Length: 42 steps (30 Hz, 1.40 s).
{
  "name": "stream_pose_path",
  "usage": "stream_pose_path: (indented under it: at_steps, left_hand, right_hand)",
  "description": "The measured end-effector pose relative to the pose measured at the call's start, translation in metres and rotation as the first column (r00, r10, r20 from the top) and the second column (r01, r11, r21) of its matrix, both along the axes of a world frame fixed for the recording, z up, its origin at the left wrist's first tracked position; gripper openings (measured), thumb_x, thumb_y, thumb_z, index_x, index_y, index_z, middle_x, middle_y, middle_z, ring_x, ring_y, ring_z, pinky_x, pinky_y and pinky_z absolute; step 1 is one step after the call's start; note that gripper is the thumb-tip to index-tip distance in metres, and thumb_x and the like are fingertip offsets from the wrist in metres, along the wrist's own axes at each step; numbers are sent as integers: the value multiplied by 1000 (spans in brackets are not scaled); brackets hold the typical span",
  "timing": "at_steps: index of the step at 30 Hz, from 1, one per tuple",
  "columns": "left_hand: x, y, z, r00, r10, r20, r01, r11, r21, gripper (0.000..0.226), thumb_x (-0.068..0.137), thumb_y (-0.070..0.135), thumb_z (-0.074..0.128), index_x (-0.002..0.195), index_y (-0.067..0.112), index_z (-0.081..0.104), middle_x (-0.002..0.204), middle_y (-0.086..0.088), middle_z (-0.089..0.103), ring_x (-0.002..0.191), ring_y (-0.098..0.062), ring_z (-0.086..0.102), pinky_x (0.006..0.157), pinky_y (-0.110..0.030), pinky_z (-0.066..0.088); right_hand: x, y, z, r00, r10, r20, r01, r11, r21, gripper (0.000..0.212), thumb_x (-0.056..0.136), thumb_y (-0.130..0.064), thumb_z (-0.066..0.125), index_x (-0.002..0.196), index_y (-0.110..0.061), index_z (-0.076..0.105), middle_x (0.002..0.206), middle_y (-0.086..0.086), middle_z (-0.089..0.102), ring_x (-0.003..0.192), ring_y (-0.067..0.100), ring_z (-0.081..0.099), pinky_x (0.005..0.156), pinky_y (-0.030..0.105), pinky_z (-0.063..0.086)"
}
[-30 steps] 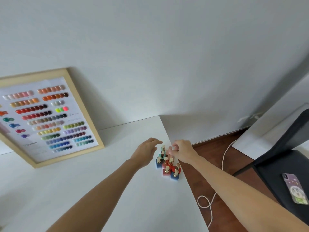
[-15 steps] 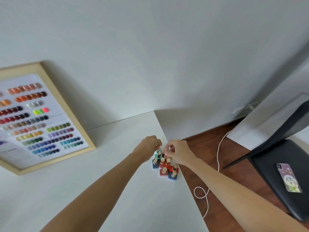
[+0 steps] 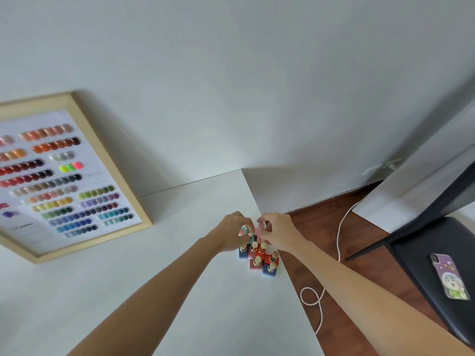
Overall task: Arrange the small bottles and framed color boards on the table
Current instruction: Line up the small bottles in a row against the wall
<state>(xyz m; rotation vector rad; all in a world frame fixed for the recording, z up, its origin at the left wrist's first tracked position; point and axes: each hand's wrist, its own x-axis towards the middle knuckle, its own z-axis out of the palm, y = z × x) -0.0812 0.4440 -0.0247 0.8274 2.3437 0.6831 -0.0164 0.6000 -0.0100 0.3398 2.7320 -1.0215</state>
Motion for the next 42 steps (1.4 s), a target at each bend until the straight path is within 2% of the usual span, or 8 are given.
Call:
stream_pose_path:
  at_steps: [4,12,19,27,29,33,38,42]
  left_hand:
    - [-1,5,3,999,-20,-34,20,1000,-5,24,83,21,71,106,18,72,112,-6,61,101,-19,60,88,-28,47]
    - [-4,9,0,988,-66,-138,47,990,-136,27,89,15,65,116,13,69,116,-7,67,107,-23,60,92,-34,51]
    - [-16,-14,0,989,9,-150,-26,994,-108,25,90,10,63,114,10,70,120,-7,68,108,-24,59,93,-36,51]
    - [-64,-66,13,942,295,-159,-297,955,12,21,88,8,66,108,12,73,109,-7,70,95,-24,63,80,-30,50]
    - [-79,-77,13,917,363,-163,-362,932,38,21,86,7,67,106,10,73,105,-8,70,93,-24,64,77,-26,47]
    - [-107,-93,10,887,426,-181,-425,904,47,21,86,4,66,106,6,72,108,-12,69,96,-27,64,87,-30,49]
    - [-137,-106,-1,863,448,-233,-454,891,30,23,89,4,63,109,8,71,109,-11,68,96,-26,64,90,-32,50]
    - [-151,-110,-7,860,428,-280,-450,893,-19,26,90,4,61,114,13,69,112,-8,67,100,-25,62,90,-31,50]
  right_hand:
    - [-2,-2,0,1000,-14,4,14,1000,6,29,87,-20,68,114,-7,65,110,12,70,94,24,68,86,34,57]
    - [-7,-9,-5,999,-31,-16,32,993,114,24,89,-15,64,109,-3,68,108,14,71,98,25,65,87,31,53]
    - [-18,-10,-5,1000,25,12,-27,983,183,24,91,-17,62,110,-3,67,108,12,70,96,22,66,78,16,41]
    - [-78,-32,12,991,127,-35,-120,982,148,19,92,-6,55,104,0,68,103,14,70,92,25,65,71,22,44]
    - [-98,-41,14,988,143,-59,-135,984,119,19,92,-5,51,102,1,67,101,12,71,79,18,63,65,17,39]
    - [-136,-62,11,988,139,-73,-135,990,47,21,92,0,44,96,3,64,95,12,74,66,9,61,53,8,38]
    - [-175,-90,7,979,169,-111,-165,985,43,22,91,0,43,94,4,65,94,17,72,81,28,66,71,31,52]
    - [-193,-107,1,971,197,-132,-191,980,60,22,91,-1,44,96,7,65,95,16,70,85,30,65,66,26,45]
